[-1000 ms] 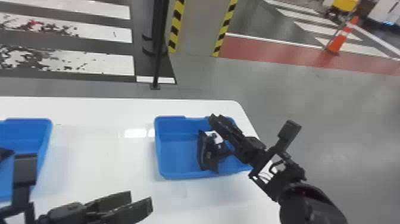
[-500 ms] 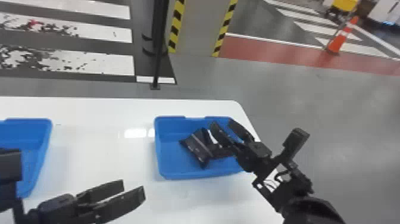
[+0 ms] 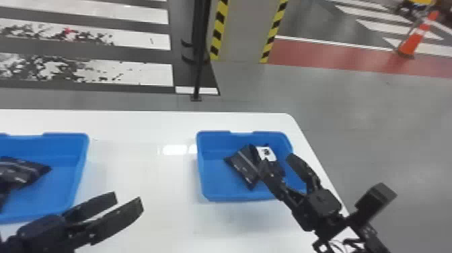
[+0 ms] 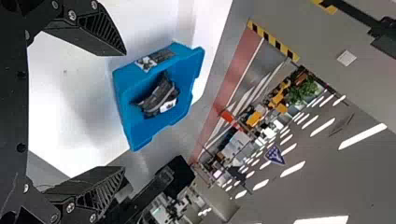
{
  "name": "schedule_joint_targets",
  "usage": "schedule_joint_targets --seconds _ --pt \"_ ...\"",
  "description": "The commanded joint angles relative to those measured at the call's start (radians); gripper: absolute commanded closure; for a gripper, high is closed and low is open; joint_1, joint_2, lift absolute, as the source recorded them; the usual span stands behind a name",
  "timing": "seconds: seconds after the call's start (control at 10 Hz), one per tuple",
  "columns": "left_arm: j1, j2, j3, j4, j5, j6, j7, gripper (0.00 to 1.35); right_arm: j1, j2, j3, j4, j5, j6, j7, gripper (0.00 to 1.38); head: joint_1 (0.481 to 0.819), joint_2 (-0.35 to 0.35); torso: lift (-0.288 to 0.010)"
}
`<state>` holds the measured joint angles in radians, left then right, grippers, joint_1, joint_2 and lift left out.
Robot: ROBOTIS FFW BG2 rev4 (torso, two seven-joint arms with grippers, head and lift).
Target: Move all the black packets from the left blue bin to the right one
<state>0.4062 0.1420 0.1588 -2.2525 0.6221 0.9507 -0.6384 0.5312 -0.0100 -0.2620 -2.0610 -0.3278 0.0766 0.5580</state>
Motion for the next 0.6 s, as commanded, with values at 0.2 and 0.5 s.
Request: schedule_joint_targets --seconds 0.2,0.5 --pt "-0.038 0.001 0.178 -0.012 -0.114 0.056 0.003 0.18 0.139 0.011 0.065 -0.083 0.013 -0.032 -0.003 0.33 0.695 -0.15 -0.121" --pt "-0.153 0.033 0.304 0.028 -0.339 0.166 0.003 0.18 0.166 0.011 0.112 -0.088 0.011 -0.035 -0.003 0.34 0.695 0.07 -0.121"
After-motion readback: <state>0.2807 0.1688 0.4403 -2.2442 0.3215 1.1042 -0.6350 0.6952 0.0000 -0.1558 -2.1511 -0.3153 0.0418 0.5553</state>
